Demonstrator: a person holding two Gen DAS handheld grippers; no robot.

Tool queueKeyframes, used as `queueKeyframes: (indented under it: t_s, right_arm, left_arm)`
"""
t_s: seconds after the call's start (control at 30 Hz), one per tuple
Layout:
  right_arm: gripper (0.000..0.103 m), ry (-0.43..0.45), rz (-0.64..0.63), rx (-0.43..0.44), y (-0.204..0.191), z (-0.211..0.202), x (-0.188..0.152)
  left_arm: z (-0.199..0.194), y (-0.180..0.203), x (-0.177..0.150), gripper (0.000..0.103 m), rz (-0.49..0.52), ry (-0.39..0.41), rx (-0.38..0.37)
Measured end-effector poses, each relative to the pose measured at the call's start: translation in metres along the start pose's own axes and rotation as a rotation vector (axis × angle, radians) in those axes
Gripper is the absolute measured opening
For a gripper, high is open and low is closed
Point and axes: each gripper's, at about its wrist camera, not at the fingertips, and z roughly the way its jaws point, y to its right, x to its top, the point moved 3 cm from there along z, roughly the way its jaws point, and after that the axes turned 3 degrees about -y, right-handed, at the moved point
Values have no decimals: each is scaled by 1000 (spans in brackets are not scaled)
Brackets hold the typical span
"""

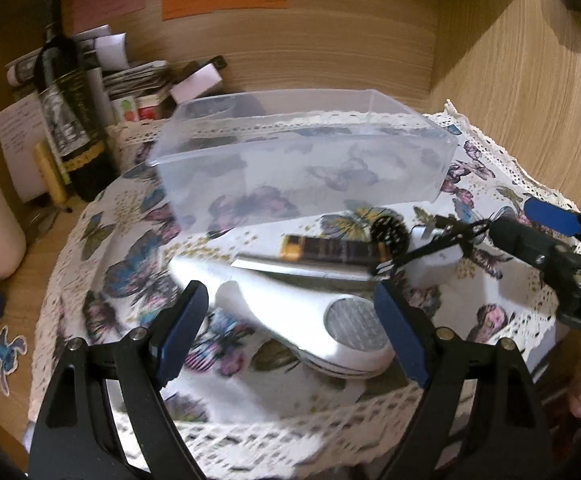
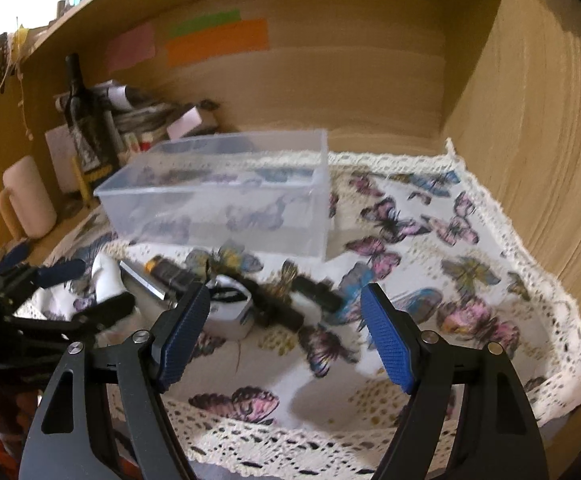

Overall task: Organize rigid objects
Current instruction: 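Grasp the white plug adapter with the right tool while the left tool grasps the white handheld device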

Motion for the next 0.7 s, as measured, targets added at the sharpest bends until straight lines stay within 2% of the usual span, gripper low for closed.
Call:
queueKeyframes:
  t_s: [0.27, 0.4, 0.57, 0.7]
  right_arm:
    - [76, -63, -20, 36, -14, 14, -9]
    - [76, -88, -33, 61, -23, 22, -10]
    - [75, -114, -47, 72, -33, 34, -11]
    - [63, -146, -52, 62, -36, 45, -10]
  left_arm:
    - [-16, -38, -16, 91, -53, -15, 29]
    - [-17, -48, -19, 91, -91, -28, 1]
    - [-9, -41, -18, 90, -98, -32, -29]
    - [5, -31, -17, 86, -101, -57, -65]
